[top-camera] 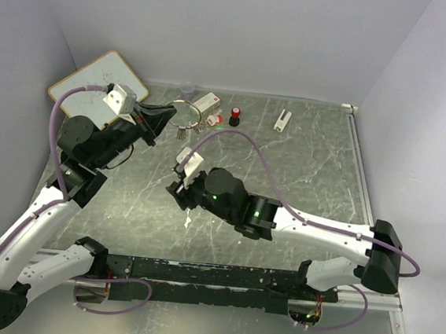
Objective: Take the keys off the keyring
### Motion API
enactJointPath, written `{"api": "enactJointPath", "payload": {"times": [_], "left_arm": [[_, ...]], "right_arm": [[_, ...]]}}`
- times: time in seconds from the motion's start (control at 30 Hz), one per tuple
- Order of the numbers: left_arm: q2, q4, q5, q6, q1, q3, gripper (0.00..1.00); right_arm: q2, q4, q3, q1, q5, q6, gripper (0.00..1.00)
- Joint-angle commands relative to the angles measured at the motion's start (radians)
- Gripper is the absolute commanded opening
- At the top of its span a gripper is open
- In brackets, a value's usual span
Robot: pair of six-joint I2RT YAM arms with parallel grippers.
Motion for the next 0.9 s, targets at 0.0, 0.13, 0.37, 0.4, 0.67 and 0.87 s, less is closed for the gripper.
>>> {"api": "enactJointPath", "payload": {"times": [0.0, 0.13, 0.37, 0.4, 0.67, 0.87], "left_arm": [[-0.057, 0.081, 0.010, -0.018, -0.005, -0.033, 0.07], [-0.079, 0.081, 0.018, -0.007, -0.005, -0.049, 0.07], [-0.098, 0.100, 0.113, -0.005, -0.005, -0.074, 0.07], [-0.102, 0.107, 0.127, -0.007, -0.005, -0.078, 0.07], [-0.097, 0.117, 0.239, -0.026, -0.005, -0.069, 0.07], [-0.101, 0.118, 0.247, -0.035, -0.005, -0.071, 0.07]], "right_arm": [[-0.177, 0.149, -0.085, -0.001, 0.193, -0.059, 0.43], [-0.313, 0.244, -0.168, -0.001, 0.259, -0.092, 0.40], [-0.411, 0.333, -0.231, -0.001, 0.298, -0.118, 0.38], [-0.409, 0.342, -0.235, -0.001, 0.295, -0.119, 0.38], [-0.364, 0.372, -0.231, -0.002, 0.276, -0.151, 0.38], [-0.371, 0.380, -0.232, -0.002, 0.261, -0.153, 0.39]]}}
